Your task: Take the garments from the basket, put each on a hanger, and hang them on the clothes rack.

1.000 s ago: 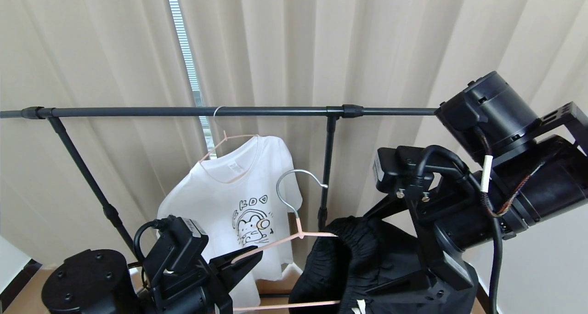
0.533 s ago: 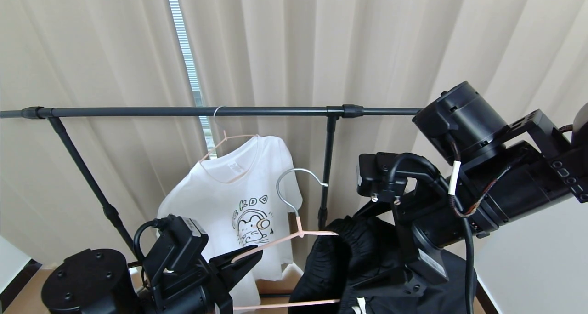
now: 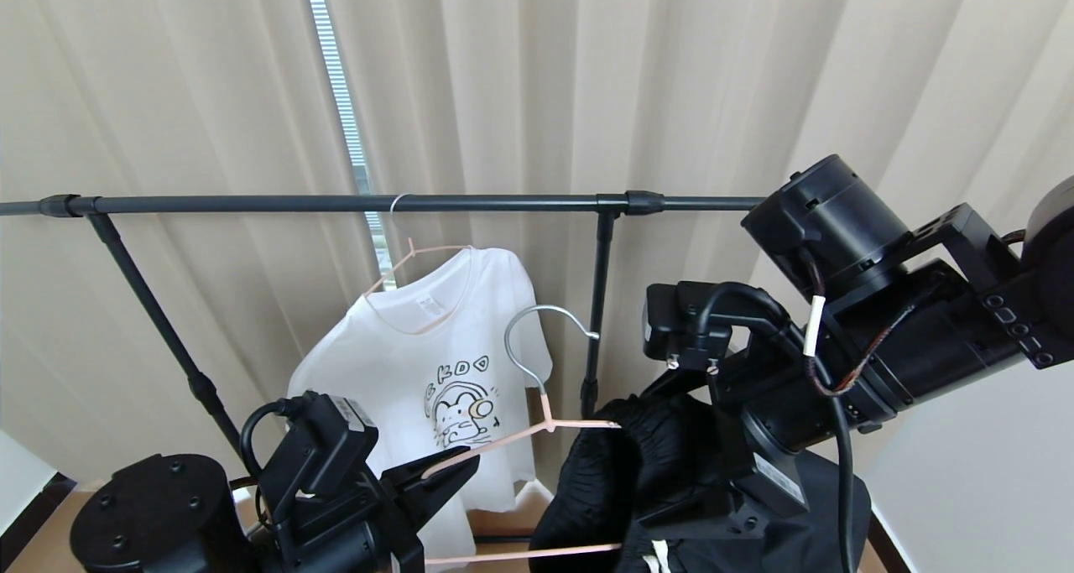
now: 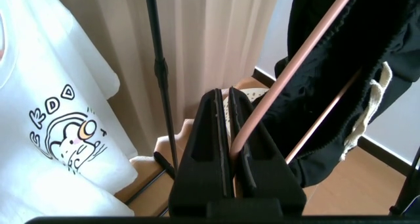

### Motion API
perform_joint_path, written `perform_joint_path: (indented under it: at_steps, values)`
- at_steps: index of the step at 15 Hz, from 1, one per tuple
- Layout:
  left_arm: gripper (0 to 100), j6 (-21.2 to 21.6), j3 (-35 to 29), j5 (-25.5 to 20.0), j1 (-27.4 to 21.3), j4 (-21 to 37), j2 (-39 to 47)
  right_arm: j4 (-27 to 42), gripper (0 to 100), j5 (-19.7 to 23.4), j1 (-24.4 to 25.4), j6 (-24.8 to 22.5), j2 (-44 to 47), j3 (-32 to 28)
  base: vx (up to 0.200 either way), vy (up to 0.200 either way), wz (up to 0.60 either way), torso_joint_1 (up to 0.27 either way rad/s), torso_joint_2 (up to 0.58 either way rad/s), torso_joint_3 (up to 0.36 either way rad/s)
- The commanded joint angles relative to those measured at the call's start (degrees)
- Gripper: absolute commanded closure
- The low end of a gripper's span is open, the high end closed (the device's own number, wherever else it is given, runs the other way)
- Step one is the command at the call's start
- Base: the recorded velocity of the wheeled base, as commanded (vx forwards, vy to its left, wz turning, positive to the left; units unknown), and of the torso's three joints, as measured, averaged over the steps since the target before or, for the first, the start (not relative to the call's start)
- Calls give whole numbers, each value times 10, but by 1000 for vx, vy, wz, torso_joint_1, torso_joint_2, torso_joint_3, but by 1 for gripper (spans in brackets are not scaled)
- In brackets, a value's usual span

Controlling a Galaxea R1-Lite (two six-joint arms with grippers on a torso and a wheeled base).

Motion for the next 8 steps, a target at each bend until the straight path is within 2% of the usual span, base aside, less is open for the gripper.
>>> perform_joint_path:
  at_steps: [1, 2, 3, 8]
  values:
    - [100, 0, 0, 0, 0, -1, 0, 0, 0, 0, 0, 0, 1, 0, 0, 0, 0, 0, 0, 0]
    - [100, 0, 0, 0, 0, -1, 0, 0, 0, 0, 0, 0, 1, 1, 0, 0, 0, 0, 0, 0]
    - [100, 0, 0, 0, 0, -1, 0, 0, 100, 0, 0, 0, 1, 1, 0, 0, 0, 0, 0, 0]
    - [100, 0, 0, 0, 0, -1, -1, 1, 100, 0, 0, 0, -5, 5, 0, 0, 0, 0, 0, 0]
